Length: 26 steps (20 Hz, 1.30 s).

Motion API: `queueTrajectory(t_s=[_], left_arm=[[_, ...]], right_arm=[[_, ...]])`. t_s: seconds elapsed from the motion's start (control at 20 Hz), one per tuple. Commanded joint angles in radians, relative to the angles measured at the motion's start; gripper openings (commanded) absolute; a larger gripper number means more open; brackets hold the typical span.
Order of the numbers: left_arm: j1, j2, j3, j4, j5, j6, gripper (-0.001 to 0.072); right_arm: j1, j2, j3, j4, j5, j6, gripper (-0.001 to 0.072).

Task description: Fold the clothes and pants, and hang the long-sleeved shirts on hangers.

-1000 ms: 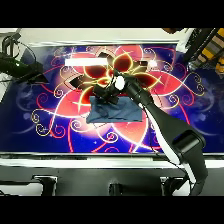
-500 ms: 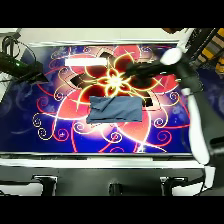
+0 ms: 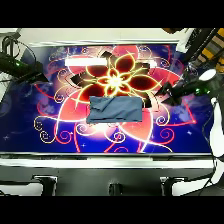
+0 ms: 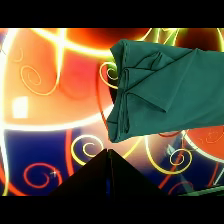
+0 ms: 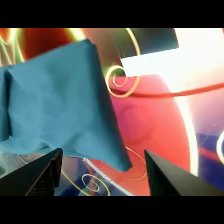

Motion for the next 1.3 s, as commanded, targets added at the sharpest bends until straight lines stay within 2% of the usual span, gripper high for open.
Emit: queueTrajectory(t_s=[0.0, 0.15, 0.3, 0.45, 0.5, 0.55, 0.6, 0.75, 1.05, 1.25], left_arm=[[0.001, -0.001, 0.000, 0.000, 0.000, 0.000, 0.0018], [0.001, -0.001, 0.000, 0.000, 0.001, 0.000, 0.0019], [0.001, -0.001, 0.000, 0.000, 0.001, 0.000, 0.0018], [0.001, -0.002, 0.000, -0.001, 0.001, 0.000, 0.0019], [0.001, -0.002, 0.000, -0.001, 0.001, 0.000, 0.0019], [0.001, -0.002, 0.000, 0.000, 0.001, 0.000, 0.0019], [0.001, -0.002, 0.000, 0.000, 0.001, 0.000, 0.0019], [0.001, -0.002, 0.000, 0.000, 0.001, 0.003, 0.0019], [0.002, -0.002, 0.000, 0.000, 0.000, 0.003, 0.0018], [0.001, -0.002, 0.000, 0.000, 0.000, 0.003, 0.0018]], right_arm=[[0.027, -0.059, -0.122, 0.100, -0.088, -0.114, 0.0590], [0.106, -0.117, -0.123, 0.108, -0.136, -0.129, 0.0579], [0.162, -0.148, -0.123, 0.122, -0.182, -0.125, 0.0531], [0.192, -0.148, -0.123, 0.158, -0.217, -0.126, 0.0431], [0.195, -0.148, -0.122, 0.164, -0.214, -0.126, 0.0274], [0.196, -0.146, -0.121, 0.180, -0.207, -0.126, 0.0083], [0.195, -0.139, -0.114, 0.187, -0.200, -0.127, 0.0030], [0.190, -0.095, -0.019, 0.162, -0.199, -0.103, 0.0028], [0.076, -0.088, 0.359, 0.018, -0.153, 0.171, 0.0028], [-0.041, -0.088, 0.536, -0.058, -0.162, 0.328, 0.0028]])
